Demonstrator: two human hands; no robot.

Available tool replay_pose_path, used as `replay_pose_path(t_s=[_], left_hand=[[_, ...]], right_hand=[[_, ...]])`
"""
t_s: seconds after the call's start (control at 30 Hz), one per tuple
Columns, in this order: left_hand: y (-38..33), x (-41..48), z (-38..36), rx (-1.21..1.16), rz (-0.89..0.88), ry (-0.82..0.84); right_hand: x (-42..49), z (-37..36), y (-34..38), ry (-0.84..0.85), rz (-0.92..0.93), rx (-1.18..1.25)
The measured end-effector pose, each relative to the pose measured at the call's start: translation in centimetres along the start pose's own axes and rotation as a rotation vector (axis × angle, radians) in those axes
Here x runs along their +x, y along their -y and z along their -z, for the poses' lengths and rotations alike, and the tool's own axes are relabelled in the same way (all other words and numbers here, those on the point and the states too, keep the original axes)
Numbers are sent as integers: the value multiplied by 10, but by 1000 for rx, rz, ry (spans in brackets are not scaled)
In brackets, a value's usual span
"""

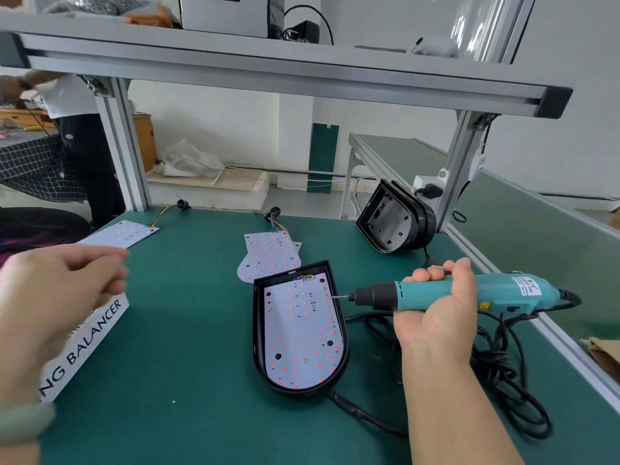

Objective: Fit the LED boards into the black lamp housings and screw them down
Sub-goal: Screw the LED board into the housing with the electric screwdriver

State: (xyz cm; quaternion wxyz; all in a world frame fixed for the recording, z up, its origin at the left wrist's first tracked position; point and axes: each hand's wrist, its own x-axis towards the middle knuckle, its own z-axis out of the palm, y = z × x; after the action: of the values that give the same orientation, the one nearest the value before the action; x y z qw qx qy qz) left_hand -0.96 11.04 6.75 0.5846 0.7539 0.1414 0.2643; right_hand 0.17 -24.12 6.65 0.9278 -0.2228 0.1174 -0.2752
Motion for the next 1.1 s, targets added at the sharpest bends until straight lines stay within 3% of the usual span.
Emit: replay_pose_path(t_s=[0.17, 0.27, 0.4, 0.87, 1.1], left_hand=[[-42, -47, -78, -393, 168, 283], [-46, -69, -107, -489, 272, 412], [-38, -89, -123, -462, 285, 493], [-36, -107, -132, -230, 148, 489], [-38, -103, -122, -20, 2, 546]], right_hand=[[-1, -3, 1, 8, -20, 10], [-1, -4, 1, 21, -35, 37], [-5, -6, -1, 77, -63, 87], [-15, -11, -10, 146, -86, 67], [-17, -11, -10, 234, -80, 71]])
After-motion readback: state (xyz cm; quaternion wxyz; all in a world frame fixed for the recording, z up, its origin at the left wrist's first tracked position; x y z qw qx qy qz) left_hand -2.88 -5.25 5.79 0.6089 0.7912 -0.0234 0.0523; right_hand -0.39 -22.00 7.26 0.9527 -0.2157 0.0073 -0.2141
